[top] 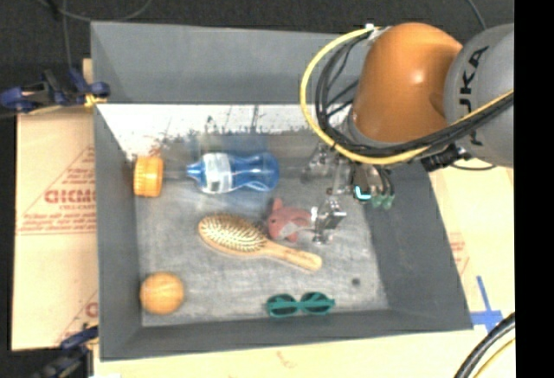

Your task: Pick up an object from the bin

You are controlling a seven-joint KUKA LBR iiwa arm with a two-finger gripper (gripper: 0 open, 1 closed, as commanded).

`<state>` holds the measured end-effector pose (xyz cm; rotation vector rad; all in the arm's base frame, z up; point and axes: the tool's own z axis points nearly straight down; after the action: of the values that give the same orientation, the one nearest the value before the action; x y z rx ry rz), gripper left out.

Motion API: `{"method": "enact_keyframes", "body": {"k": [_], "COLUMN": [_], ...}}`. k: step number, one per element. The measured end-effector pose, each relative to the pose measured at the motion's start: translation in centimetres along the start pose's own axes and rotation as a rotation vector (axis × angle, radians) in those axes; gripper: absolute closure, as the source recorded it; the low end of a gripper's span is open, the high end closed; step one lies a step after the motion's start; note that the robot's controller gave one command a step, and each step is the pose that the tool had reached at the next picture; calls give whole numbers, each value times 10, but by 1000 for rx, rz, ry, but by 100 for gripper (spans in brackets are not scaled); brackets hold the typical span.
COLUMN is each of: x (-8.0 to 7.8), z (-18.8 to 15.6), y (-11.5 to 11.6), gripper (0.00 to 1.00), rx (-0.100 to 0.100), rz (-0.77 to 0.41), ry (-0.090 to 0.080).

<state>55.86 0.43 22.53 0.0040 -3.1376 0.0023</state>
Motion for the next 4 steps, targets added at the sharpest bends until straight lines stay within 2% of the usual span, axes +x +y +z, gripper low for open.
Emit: {"method": "enact_keyframes", "body": {"k": [1, 2, 3, 4], "x": [-1, -32, -39, -39], "z": [-5, 55, 78, 91], "y": [0, -20, -26, -29], "gripper": [0, 0, 0, 0], "rx": [0, -3, -3, -3], "rz": [0, 44, 110, 141], "ry": [-8, -14, -5, -7]}}
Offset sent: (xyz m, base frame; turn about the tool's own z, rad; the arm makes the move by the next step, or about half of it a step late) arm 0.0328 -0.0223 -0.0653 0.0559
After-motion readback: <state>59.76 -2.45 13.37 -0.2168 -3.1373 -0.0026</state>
